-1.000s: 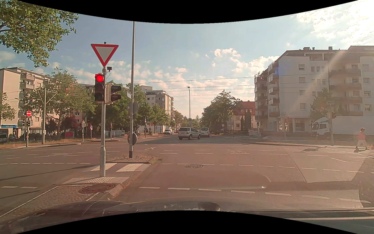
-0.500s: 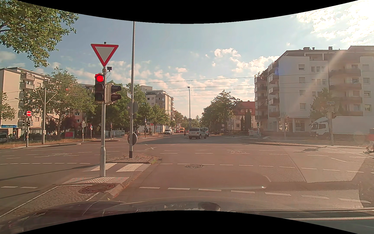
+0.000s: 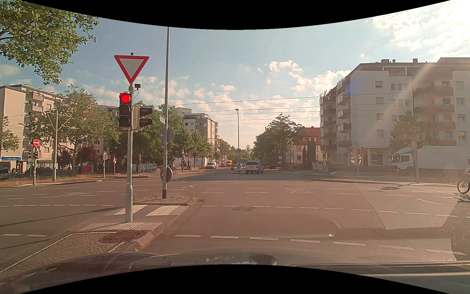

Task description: Follow the waypoints while adhering to traffic rules and regulations

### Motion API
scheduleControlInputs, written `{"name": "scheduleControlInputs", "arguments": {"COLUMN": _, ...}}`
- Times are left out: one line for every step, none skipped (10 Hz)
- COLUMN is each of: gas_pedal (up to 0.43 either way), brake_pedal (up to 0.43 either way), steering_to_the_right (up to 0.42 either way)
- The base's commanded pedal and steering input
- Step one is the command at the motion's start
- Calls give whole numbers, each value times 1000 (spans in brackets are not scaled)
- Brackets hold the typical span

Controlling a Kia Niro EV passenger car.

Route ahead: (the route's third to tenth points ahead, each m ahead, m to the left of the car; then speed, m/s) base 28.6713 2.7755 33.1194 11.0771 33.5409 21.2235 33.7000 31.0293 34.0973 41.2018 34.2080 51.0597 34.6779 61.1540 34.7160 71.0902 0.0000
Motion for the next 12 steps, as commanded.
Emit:
{"name": "scheduleControlInputs", "arguments": {"gas_pedal": 0, "brake_pedal": 220, "steering_to_the_right": 3}}
{"name": "scheduleControlInputs", "arguments": {"gas_pedal": 0, "brake_pedal": 220, "steering_to_the_right": 3}}
{"name": "scheduleControlInputs", "arguments": {"gas_pedal": 0, "brake_pedal": 226, "steering_to_the_right": 3}}
{"name": "scheduleControlInputs", "arguments": {"gas_pedal": 0, "brake_pedal": 226, "steering_to_the_right": 3}}
{"name": "scheduleControlInputs", "arguments": {"gas_pedal": 0, "brake_pedal": 220, "steering_to_the_right": 3}}
{"name": "scheduleControlInputs", "arguments": {"gas_pedal": 0, "brake_pedal": 226, "steering_to_the_right": 3}}
{"name": "scheduleControlInputs", "arguments": {"gas_pedal": 0, "brake_pedal": 220, "steering_to_the_right": 3}}
{"name": "scheduleControlInputs", "arguments": {"gas_pedal": 0, "brake_pedal": 226, "steering_to_the_right": 3}}
{"name": "scheduleControlInputs", "arguments": {"gas_pedal": 0, "brake_pedal": 226, "steering_to_the_right": 3}}
{"name": "scheduleControlInputs", "arguments": {"gas_pedal": 0, "brake_pedal": 226, "steering_to_the_right": 3}}
{"name": "scheduleControlInputs", "arguments": {"gas_pedal": 0, "brake_pedal": 220, "steering_to_the_right": 3}}
{"name": "scheduleControlInputs", "arguments": {"gas_pedal": 0, "brake_pedal": 226, "steering_to_the_right": 3}}
